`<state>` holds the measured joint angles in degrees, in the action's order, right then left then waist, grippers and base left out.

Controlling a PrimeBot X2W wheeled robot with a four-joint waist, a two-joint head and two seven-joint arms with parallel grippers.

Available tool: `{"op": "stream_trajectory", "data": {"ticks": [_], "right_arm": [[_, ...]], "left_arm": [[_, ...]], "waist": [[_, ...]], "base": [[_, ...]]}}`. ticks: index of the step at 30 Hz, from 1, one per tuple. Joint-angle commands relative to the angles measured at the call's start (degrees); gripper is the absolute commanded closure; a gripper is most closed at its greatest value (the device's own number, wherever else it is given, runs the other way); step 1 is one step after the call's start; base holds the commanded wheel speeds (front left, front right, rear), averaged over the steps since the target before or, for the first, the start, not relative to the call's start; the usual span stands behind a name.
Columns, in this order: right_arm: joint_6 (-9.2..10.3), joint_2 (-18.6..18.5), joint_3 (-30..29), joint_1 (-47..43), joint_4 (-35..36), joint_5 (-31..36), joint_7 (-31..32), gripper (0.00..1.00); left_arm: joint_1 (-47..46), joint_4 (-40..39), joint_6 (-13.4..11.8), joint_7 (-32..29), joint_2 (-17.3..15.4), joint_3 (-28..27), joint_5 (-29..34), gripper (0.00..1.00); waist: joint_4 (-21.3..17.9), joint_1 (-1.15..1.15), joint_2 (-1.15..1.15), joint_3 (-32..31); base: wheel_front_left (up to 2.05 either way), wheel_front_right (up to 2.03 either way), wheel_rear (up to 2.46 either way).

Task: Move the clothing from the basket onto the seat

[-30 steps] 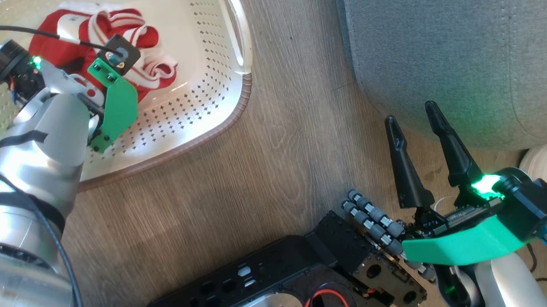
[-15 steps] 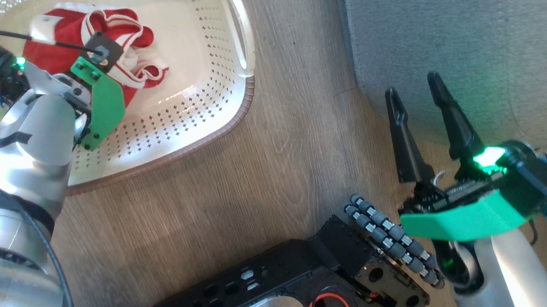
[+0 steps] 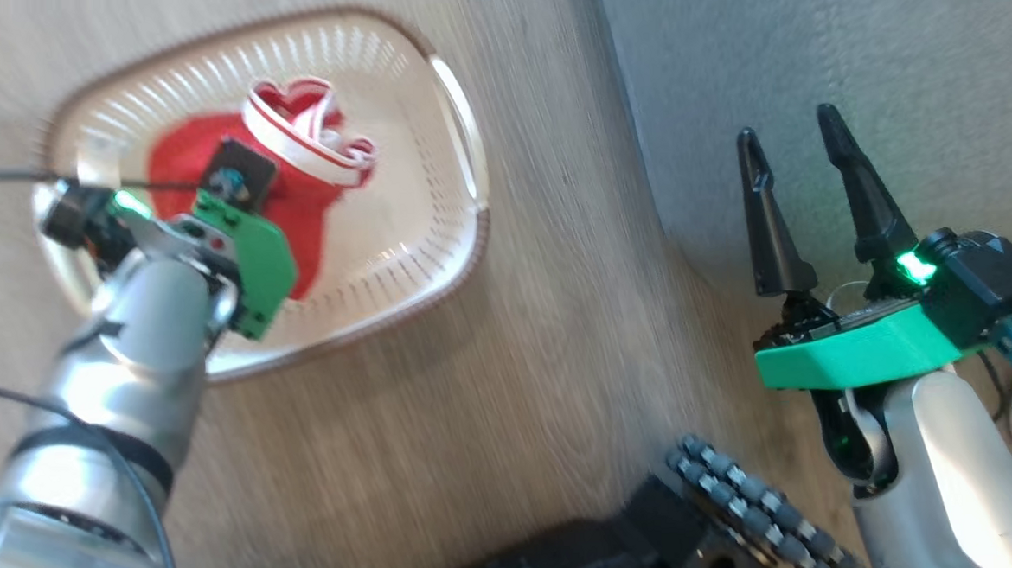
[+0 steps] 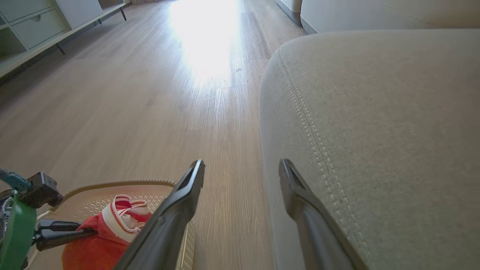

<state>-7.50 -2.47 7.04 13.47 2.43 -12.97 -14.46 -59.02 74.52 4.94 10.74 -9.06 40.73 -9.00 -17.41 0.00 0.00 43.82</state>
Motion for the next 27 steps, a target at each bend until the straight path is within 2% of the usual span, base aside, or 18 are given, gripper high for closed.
{"op": "stream_trajectory", "data": {"ticks": [1, 7, 14, 15, 17, 23, 27], "right_arm": [[0.01, -0.41, -0.05, -1.23, 0.40, 0.98, -0.54, 0.00], [0.01, -0.41, -1.66, -2.06, -3.28, 3.17, -0.54, 0.00], [0.01, -0.41, -2.04, -4.28, -6.68, 3.67, -0.54, 0.00], [0.01, -0.41, -2.04, -4.28, -6.68, 3.67, -0.54, 0.00], [0.01, -0.41, -2.08, -5.12, -7.52, 3.78, -0.54, 0.00], [0.01, -0.41, -1.93, -7.67, -9.44, 3.98, -0.54, 0.00], [0.01, -0.41, -2.08, -9.42, -10.09, 3.80, -0.54, 0.00]], "left_arm": [[1.30, -1.01, 0.28, 2.01, 0.05, -1.64, -1.35, 1.00], [5.05, -5.51, 0.31, 4.17, 2.52, -3.99, -4.61, 1.00], [11.90, -24.32, -2.29, 4.24, 1.75, -10.10, -6.73, 1.00], [11.90, -24.32, -2.29, 4.24, 1.75, -10.10, -6.73, 1.00], [13.98, -29.34, -2.98, 4.24, 1.76, -12.23, -6.89, 1.00], [21.03, -44.51, -4.86, 4.25, 2.07, -18.92, -5.84, 1.00], [26.37, -54.49, -5.02, 4.25, 3.05, -22.25, -4.43, 1.00]], "waist": [[3.97, 0.00, 0.00, -8.51], [8.30, 0.00, 0.00, -18.69], [11.75, 0.00, 0.00, -28.99], [11.75, 0.00, 0.00, -28.99], [12.61, 0.00, 0.00, -31.69], [14.13, 0.00, 0.00, -38.58], [15.13, 0.00, 0.00, -41.87]], "base": [[0.00, 0.00, 0.00], [0.00, 0.00, 0.00], [0.00, 0.00, 0.00], [0.00, 0.00, 0.00], [0.00, 0.00, 0.00], [0.00, 0.00, 0.00], [0.00, 0.00, 0.00]]}}
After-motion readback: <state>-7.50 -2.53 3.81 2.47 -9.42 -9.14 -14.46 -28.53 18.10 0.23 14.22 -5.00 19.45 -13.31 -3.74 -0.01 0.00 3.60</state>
